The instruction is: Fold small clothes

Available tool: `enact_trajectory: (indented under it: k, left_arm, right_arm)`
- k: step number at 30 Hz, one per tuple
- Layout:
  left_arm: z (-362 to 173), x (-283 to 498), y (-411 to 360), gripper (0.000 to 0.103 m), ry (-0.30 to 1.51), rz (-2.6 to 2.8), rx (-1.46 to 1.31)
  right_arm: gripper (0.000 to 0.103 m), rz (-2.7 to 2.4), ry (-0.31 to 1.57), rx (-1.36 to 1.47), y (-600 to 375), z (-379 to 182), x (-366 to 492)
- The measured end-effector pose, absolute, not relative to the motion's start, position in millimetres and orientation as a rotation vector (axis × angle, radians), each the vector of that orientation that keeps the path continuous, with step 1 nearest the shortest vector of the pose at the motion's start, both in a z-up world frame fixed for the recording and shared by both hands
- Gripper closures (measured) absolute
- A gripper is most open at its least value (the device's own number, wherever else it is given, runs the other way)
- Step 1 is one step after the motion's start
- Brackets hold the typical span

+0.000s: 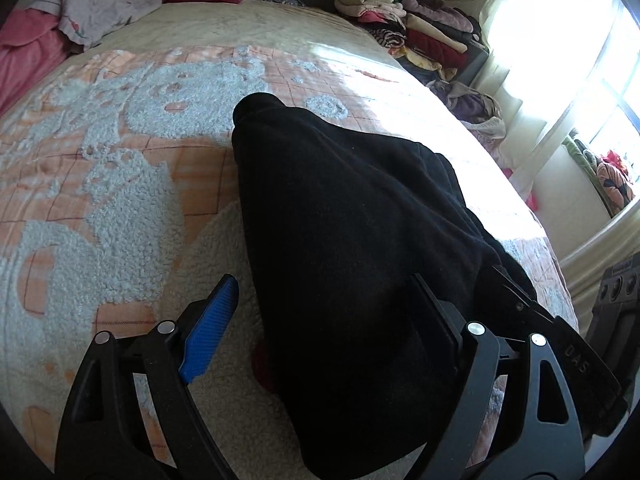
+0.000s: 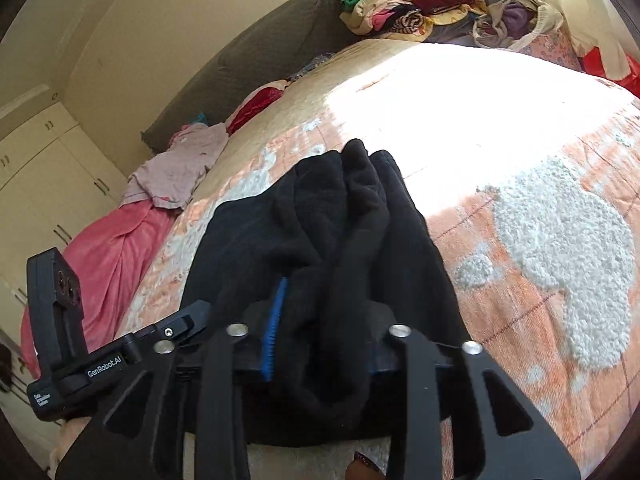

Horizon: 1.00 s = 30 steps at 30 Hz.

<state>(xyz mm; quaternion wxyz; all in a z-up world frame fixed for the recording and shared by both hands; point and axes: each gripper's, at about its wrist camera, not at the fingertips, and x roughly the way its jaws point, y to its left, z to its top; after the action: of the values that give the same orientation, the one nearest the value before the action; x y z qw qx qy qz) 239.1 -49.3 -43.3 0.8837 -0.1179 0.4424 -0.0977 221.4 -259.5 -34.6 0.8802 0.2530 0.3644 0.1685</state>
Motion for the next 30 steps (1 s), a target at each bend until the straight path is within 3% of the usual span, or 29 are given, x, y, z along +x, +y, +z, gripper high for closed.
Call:
enact_trajectory:
  k: [8,13,17,23,25,30]
  left_arm:
    - [-33.7,237.0,-60.8,0.026,0.911,-0.239,-0.216]
    - [-44.0,237.3,-73.6,0.024,0.945,-0.253,-0.188]
    - [-49.6,236.7,-72.7,0.022,0.954,-0.251,-0.196]
    - [-49.6,233.4,-70.6,0.022,0.956,-0.257,-0.197]
    - [-49.5,232.8,-70.0,0.022,0.956,-0.257,-0.194]
    - [-48.9,230.4,-69.5,0.022,0.956,-0.263,-0.187]
  right_arm:
    - [0.084,0.343,0.672,0.442,-274.4,-15.2,210.6]
    - [0.082,0.271,0.748,0.451,-285.1,-44.8,213.5]
    - [0.065,0.219,0.755,0.474,-289.5,-51.5,207.9]
    - [0.057,0.152,0.759,0.415,-278.9,-44.7,197.5]
    - [0.039,0.104,0.771,0.387,-279.2,-44.1,193.9]
    - [0.037,0.103,0.784,0.399,-285.1,-46.0,187.8]
